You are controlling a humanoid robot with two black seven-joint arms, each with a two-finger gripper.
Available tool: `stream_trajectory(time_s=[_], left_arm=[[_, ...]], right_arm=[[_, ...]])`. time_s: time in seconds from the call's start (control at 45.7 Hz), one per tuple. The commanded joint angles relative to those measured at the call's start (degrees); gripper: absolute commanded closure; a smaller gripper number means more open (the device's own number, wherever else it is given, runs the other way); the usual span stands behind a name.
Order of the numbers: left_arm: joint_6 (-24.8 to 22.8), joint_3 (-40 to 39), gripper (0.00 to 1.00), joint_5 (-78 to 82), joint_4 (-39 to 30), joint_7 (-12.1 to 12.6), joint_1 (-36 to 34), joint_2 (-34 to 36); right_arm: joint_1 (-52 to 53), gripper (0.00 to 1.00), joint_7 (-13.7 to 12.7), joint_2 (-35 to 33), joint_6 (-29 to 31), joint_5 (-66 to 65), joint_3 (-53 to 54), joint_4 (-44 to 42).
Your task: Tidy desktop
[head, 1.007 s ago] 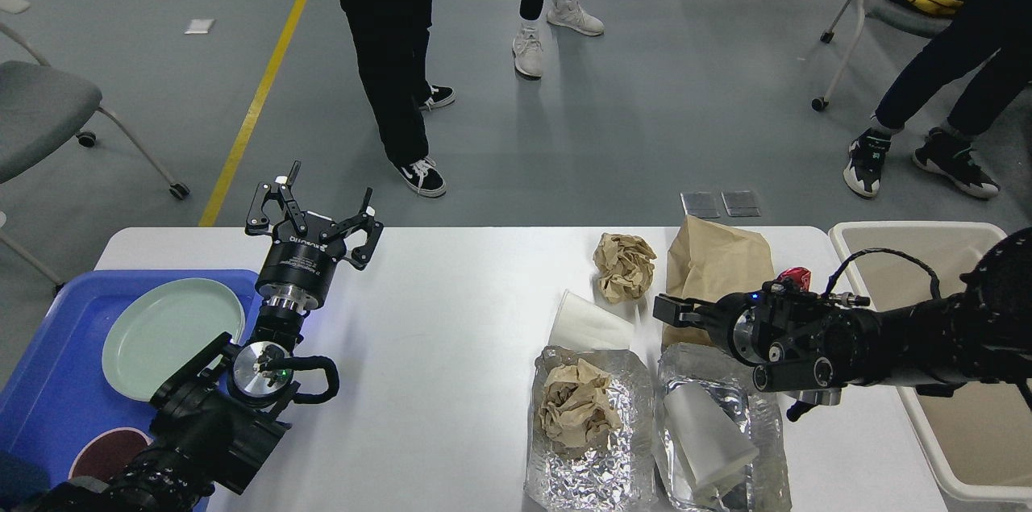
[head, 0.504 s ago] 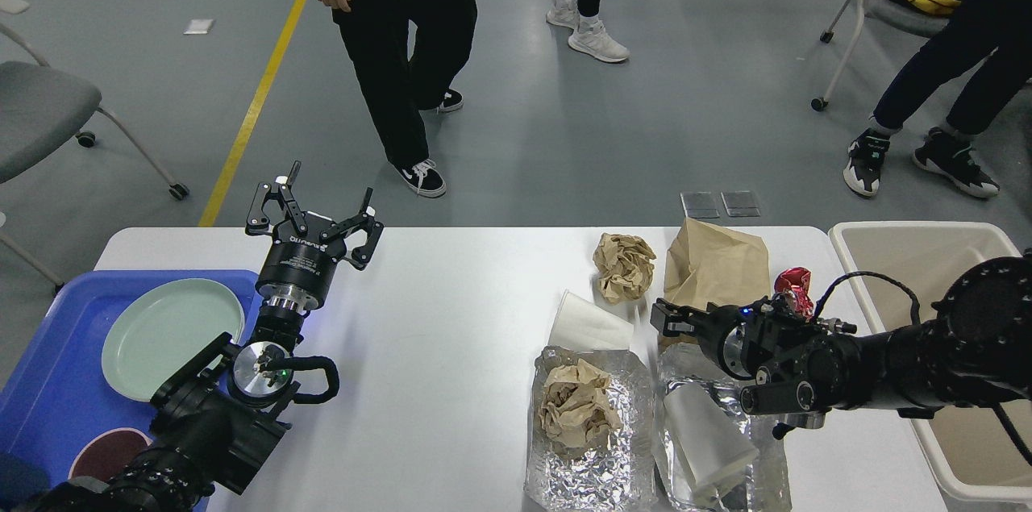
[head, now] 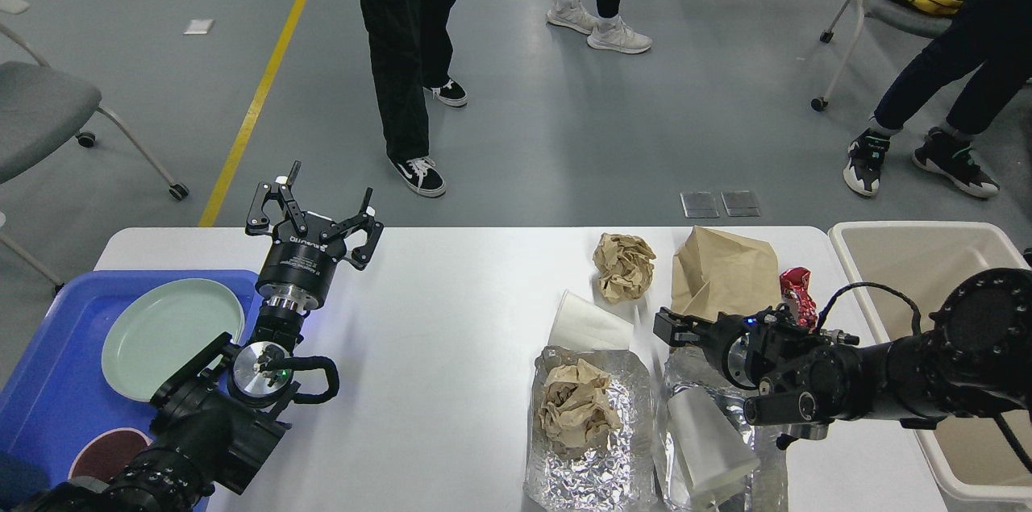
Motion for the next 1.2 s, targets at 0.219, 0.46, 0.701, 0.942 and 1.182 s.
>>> stream_trajectory(time_s=[0.219, 0.46, 0.701, 0.942, 1.182], left_arm=[[0.0, 0.0, 0.04, 0.0, 0.0, 0.0, 0.0, 0.0], [0.0, 0.0, 0.04, 0.0, 0.0, 0.0, 0.0, 0.0], [0.0, 0.0, 0.04, 0.0, 0.0, 0.0, 0.0, 0.0], [0.0, 0.0, 0.04, 0.0, 0.0, 0.0, 0.0, 0.0], [0.0, 0.0, 0.04, 0.0, 0.0, 0.0, 0.0, 0.0]], right_arm=[[-4.5, 0.0, -0.9, 0.7, 0.7, 1.9, 0.5, -5.4], [-6.8, 0.37, -1.0, 1.1, 1.6, 1.9, -0.1, -7.5], [-6.8, 1.0, -3.8, 0.9, 1.4, -1.0, -0.3, -7.4], [-5.9, 1.0, -5.2, -0.1, 0.0, -1.3, -0.3, -4.1], [0.3, 1.0, -5.4, -5.4, -0.6, -1.3, 0.0, 4.6]])
